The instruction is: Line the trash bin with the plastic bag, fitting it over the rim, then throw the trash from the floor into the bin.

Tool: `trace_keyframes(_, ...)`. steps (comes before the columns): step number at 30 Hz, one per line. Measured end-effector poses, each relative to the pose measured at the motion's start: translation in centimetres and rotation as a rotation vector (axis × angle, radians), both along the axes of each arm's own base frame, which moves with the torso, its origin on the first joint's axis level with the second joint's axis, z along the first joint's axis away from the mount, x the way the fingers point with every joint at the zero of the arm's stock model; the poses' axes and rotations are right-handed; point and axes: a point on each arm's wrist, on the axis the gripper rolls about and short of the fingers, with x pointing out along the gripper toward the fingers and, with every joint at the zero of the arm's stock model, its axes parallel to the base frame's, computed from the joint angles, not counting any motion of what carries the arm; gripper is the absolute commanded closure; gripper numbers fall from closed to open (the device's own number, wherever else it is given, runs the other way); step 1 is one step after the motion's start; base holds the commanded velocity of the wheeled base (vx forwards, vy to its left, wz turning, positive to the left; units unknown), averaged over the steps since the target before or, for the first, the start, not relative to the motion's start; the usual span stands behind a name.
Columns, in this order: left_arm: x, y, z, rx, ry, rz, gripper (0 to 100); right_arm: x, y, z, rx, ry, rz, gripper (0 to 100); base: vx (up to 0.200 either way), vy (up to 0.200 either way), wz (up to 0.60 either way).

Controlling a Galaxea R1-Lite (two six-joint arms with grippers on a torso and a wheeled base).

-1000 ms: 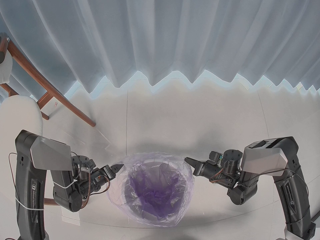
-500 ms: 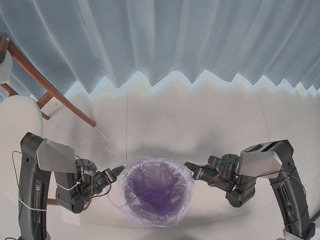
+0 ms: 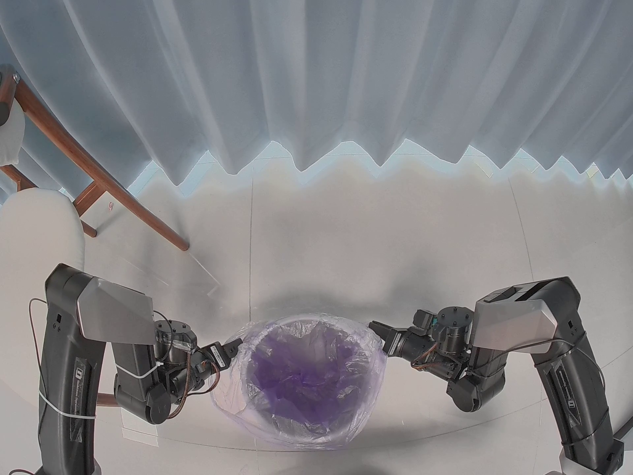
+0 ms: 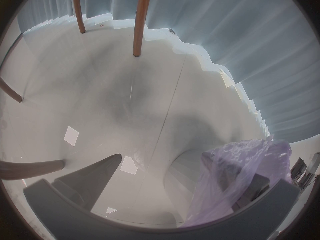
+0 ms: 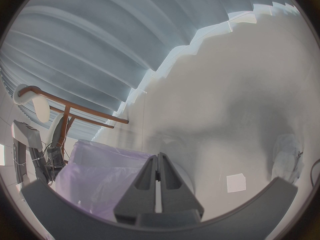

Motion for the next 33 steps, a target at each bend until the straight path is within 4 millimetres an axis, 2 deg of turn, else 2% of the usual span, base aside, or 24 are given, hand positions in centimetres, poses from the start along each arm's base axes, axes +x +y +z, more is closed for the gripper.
trace_keyframes(1,0.0,-0.1,0.0,-0.001,-0.003,-0.001,0,0.0,0.0,0.0,-0.001,0.000,0.000,0,0.000,0.000,0.00)
trace_keyframes(6,-0.1,-0.2,0.0,-0.004,-0.017,-0.006,0,-0.2,0.1,0.4,0.001,0.001,-0.015,0,0.000,0.000,0.00)
trace_keyframes(10,-0.1,-0.2,0.1,-0.012,-0.041,-0.006,0,-0.5,-0.1,1.7,0.045,0.024,-0.044,0,0.000,0.000,0.00)
trace_keyframes(18,-0.8,0.2,0.8,-0.008,-0.046,0.017,0,-3.0,-1.1,6.8,0.153,0.071,-0.074,0,0.000,0.000,0.00)
trace_keyframes(24,-1.3,0.5,3.4,-0.035,-0.092,0.068,0,-5.0,-2.0,10.2,0.206,0.073,-0.081,0,0.000,0.000,0.00)
trace_keyframes(33,-2.5,0.3,8.3,-0.150,-0.188,0.084,0,-8.2,-2.9,13.6,0.229,0.054,-0.064,0,0.000,0.000,0.00)
